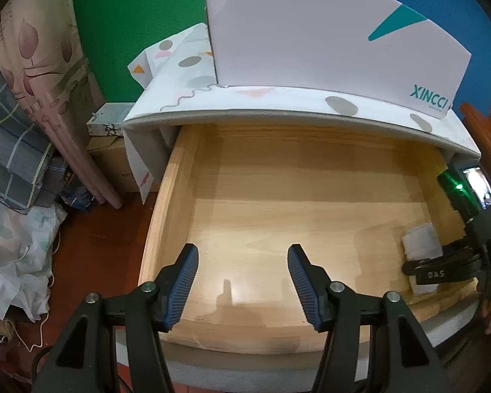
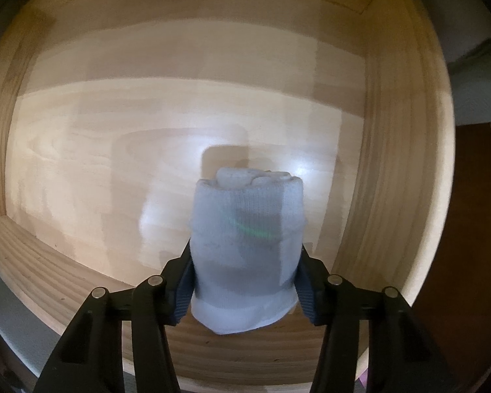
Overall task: Take underwear out of drawer
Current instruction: 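Move the empty left gripper back above the empty drawer, then carry the white rolled item up into the white box with the right gripper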
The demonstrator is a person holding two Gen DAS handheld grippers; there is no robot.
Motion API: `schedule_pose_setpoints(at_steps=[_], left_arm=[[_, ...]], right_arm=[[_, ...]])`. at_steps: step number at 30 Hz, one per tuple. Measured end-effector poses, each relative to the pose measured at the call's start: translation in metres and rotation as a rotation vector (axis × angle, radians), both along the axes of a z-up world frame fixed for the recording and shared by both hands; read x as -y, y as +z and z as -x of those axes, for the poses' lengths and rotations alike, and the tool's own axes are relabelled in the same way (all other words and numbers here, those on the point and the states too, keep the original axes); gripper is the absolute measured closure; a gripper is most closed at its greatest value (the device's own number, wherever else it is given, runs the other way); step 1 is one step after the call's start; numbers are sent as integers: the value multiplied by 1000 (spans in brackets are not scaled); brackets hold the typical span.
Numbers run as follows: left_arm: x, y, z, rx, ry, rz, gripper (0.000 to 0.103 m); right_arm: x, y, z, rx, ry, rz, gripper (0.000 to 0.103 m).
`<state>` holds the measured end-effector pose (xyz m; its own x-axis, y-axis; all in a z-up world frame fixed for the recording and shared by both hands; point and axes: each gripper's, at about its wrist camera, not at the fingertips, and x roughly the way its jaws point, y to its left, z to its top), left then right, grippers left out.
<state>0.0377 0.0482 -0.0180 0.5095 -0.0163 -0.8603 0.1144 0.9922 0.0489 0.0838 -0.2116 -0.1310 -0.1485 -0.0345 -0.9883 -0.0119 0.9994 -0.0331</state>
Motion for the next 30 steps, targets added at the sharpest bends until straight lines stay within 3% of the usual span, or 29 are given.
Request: schedule_pose_setpoints(at_steps=[11, 20, 25, 30], left_arm=[[-8, -4, -4, -22, 34, 34, 45], [-12, -6, -6, -33, 51, 37, 45], [-14, -7, -5, -37, 54, 36, 45], [-15, -7, -6, -38, 56, 36, 45]], right_arm=[[11, 19, -8, 107, -54, -19, 56], [17, 62, -19, 272, -88, -53, 56], [17, 83, -23, 309, -90, -89, 56], [19, 108, 1, 357, -88, -114, 56]])
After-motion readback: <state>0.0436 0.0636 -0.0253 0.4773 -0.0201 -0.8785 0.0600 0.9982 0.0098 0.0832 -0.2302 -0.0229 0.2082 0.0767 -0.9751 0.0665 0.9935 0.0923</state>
